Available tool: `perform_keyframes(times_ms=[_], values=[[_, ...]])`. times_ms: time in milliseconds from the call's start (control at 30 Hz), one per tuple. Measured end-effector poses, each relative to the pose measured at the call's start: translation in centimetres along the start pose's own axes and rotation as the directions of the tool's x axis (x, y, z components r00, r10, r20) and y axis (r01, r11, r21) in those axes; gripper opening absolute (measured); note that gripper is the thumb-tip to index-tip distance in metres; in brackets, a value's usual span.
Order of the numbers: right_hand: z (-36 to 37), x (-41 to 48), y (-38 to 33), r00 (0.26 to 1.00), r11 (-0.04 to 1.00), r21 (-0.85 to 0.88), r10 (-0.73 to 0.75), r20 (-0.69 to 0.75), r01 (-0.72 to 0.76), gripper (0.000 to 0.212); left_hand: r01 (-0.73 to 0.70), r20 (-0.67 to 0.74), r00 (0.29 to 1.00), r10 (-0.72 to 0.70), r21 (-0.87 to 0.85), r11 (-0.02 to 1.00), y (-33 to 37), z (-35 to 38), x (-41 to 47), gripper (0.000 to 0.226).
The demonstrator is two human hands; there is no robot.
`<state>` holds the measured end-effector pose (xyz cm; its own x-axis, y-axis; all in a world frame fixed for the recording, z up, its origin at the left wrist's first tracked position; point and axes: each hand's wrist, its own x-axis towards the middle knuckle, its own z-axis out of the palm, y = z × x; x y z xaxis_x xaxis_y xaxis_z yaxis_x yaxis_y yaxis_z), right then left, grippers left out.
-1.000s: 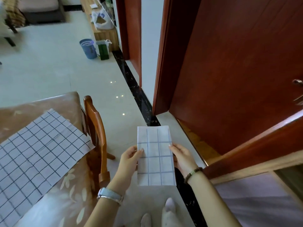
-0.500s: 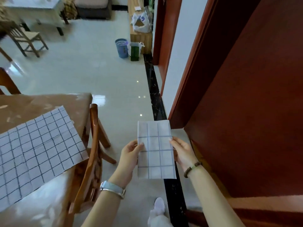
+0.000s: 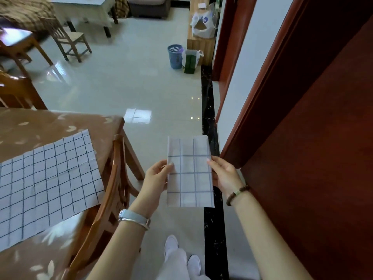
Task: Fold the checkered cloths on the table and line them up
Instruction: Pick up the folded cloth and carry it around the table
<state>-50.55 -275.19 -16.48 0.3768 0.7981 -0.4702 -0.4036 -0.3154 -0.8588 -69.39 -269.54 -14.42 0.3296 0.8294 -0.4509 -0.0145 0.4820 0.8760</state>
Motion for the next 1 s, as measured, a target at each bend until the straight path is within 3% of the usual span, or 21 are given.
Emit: perform_keyframes(times_ms=[400,1000], values=[[2.8,10.4,-5.7,1.0,0.999,-0.029,0.015,0.026,-0.015,0.009,-0.019,-0.008,1.0,0.018,-0.028,0.999,4.9,0.5,10.5,0.016],[13.9,25.4,-14.1,0.974,0.997,-0.063,0.052,0.219,-0.039,0.015,-0.088,-0.163,0.984,0.074,-0.076,0.993,15.1,-5.2,24.2,0.013]])
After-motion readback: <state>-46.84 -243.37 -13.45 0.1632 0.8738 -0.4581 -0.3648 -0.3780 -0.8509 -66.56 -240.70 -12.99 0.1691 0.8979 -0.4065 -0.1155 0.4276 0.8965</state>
